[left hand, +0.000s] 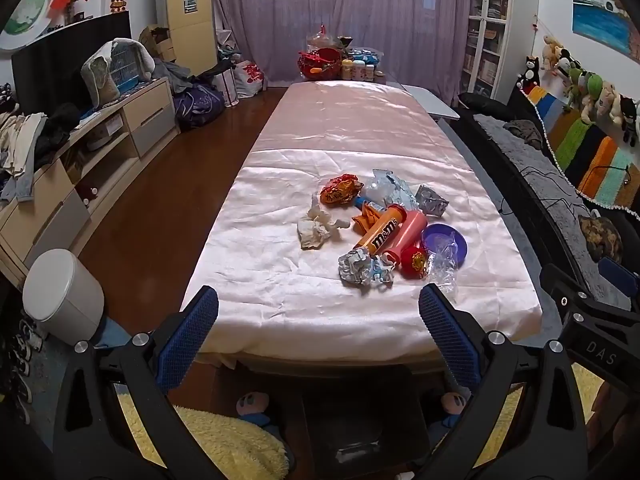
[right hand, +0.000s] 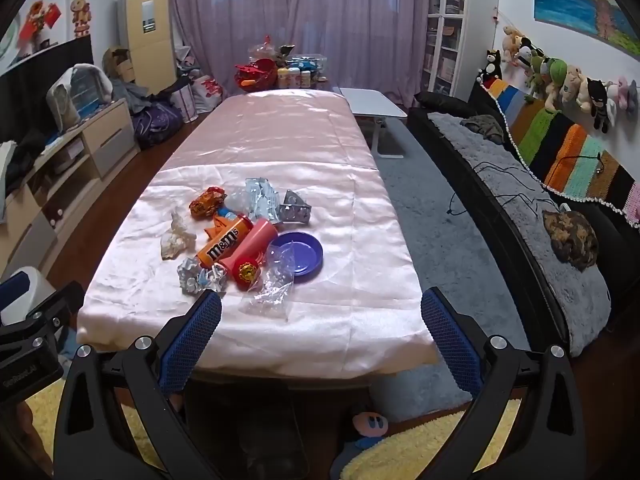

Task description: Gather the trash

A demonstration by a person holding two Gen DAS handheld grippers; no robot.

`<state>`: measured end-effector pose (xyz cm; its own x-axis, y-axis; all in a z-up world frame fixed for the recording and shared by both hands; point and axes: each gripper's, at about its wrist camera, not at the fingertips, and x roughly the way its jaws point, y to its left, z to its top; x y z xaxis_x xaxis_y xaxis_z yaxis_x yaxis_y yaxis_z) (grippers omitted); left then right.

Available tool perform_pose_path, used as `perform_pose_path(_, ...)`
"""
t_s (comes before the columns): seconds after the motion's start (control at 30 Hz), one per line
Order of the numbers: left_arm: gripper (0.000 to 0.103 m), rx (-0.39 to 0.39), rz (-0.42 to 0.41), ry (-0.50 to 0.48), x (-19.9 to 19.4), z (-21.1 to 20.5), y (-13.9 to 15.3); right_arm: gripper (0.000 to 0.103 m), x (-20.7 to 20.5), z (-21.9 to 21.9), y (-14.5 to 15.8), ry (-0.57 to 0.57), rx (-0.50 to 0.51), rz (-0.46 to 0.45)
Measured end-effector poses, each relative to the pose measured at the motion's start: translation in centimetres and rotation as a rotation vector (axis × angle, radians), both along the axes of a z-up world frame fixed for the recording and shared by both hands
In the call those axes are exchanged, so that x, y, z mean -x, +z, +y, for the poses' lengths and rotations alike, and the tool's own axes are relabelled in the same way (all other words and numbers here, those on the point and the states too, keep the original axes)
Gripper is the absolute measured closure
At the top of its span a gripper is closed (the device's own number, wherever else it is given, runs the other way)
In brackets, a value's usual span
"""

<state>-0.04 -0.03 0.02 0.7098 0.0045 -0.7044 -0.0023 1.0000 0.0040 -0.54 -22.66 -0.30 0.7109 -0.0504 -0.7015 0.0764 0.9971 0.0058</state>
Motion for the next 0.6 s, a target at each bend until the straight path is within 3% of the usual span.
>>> perform_pose_path(0.6,0.008,0.002,-0.002,-0.009,0.45,-0.21,0.26,0.003,0.21,-0.25,0.21,-0.011,-0.002,-0.005)
